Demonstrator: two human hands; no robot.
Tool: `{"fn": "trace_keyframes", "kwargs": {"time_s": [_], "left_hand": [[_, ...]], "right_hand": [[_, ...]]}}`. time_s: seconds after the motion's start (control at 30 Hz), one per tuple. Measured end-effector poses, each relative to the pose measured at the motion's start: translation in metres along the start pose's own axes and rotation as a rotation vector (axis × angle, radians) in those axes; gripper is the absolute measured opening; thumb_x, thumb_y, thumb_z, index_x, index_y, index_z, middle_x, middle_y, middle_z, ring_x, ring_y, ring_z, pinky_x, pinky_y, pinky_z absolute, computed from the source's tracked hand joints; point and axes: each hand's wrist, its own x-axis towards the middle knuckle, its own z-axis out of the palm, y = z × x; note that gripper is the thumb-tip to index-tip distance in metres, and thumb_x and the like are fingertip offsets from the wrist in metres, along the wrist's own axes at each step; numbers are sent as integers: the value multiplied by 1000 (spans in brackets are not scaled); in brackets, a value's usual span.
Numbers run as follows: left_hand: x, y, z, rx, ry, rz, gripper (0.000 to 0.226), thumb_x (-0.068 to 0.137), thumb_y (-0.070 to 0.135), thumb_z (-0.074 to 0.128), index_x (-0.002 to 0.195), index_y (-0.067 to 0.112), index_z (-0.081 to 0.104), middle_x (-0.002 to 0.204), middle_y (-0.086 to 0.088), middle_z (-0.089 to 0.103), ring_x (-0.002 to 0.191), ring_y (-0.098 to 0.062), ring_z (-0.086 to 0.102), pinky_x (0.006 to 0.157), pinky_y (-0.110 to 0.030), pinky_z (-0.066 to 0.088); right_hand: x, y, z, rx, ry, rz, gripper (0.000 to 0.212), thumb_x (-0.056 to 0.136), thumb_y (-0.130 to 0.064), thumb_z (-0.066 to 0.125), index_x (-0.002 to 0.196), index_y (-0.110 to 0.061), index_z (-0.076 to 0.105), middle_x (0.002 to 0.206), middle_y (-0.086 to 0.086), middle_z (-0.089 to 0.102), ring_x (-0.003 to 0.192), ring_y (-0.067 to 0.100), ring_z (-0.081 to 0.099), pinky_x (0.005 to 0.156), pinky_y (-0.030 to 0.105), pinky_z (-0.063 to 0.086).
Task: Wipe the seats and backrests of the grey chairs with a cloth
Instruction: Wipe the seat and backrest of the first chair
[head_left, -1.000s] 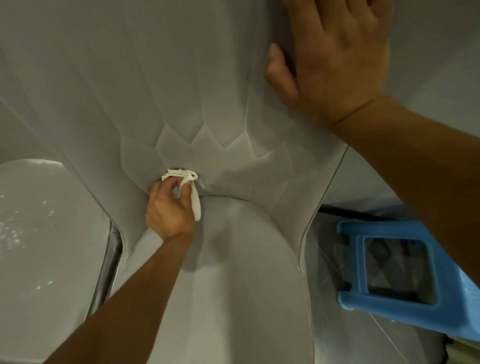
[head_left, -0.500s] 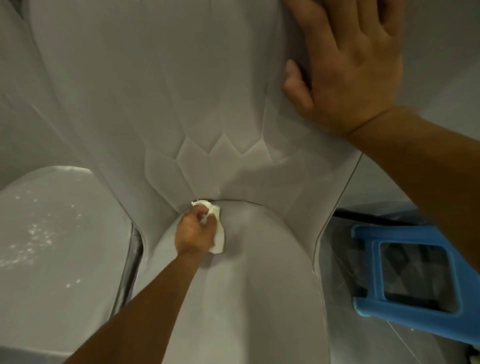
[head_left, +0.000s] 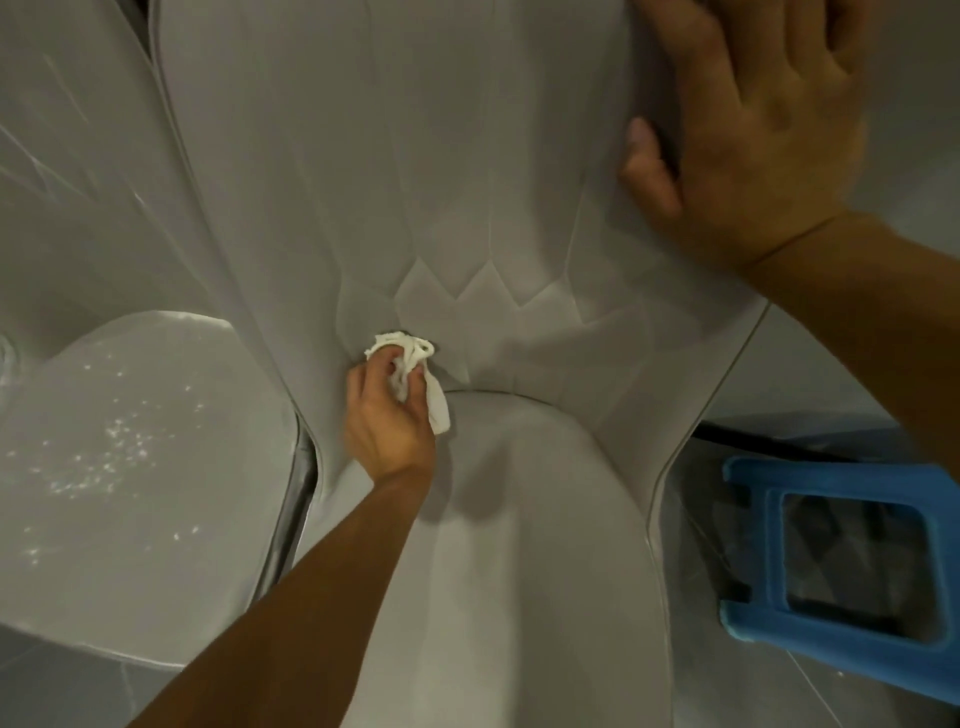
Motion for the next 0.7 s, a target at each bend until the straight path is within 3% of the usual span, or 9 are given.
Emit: {"fn": "trace_keyframes", "kwargs": {"time_s": [0.13, 0.2, 0.33, 0.47, 0.57, 0.63, 0.7], "left_hand": [[-3, -13, 7, 218, -303, -42, 28, 91, 32, 72, 117, 23, 71, 117, -8, 66, 102, -33, 64, 81, -35, 46], [-14, -23, -1, 199, -457, -146, 29, 85, 40, 78, 109, 24, 75, 109, -7, 72, 101, -30, 68, 82, -31, 47], [-48, -21, -42, -131, -415, -324, 28, 70, 42, 82, 91, 29, 69, 87, 3, 67, 78, -20, 64, 73, -27, 48], [-63, 12, -96, -320, -334, -379, 22, 83, 16, 83, 96, 25, 68, 84, 5, 64, 67, -6, 57, 64, -14, 47], [-61, 37, -134, -429, -302, -376, 29, 80, 24, 86, 101, 25, 66, 87, 12, 67, 70, -10, 60, 66, -22, 52], [-58, 56, -164, -514, -260, -366, 36, 78, 27, 87, 106, 25, 64, 91, 11, 66, 74, -12, 62, 67, -26, 53], [-56, 75, -195, -594, -202, -363, 37, 83, 19, 84, 112, 23, 62, 96, 7, 64, 77, -11, 63, 67, -25, 53]], "right_hand": [[2, 1, -1, 6, 1, -23, 57, 97, -43, 40, 148, -16, 41, 140, 15, 53, 123, 27, 37, 100, 42, 32], [3, 1, -4, 5, -37, -31, 60, 98, -43, 39, 151, -16, 37, 149, 11, 47, 130, 27, 37, 103, 41, 28], [9, -2, -16, 28, -131, -43, 63, 96, -41, 42, 153, -16, 30, 159, 8, 31, 148, 27, 25, 112, 39, 17], [13, -6, -39, 110, -318, -25, 72, 93, -37, 50, 155, -14, 23, 162, 10, 22, 152, 29, 14, 118, 40, 7], [15, -29, -66, 163, -504, 90, 88, 85, -44, 50, 157, -10, 13, 165, 15, 9, 152, 33, 4, 122, 42, -6], [11, -64, -90, 264, -540, 234, 82, 86, -47, 48, 155, -11, 23, 162, 17, 18, 150, 36, 15, 122, 49, 5], [4, -116, -122, 586, -625, 492, 57, 96, -47, 51, 143, -16, 45, 145, 14, 46, 133, 33, 44, 114, 49, 32]]}}
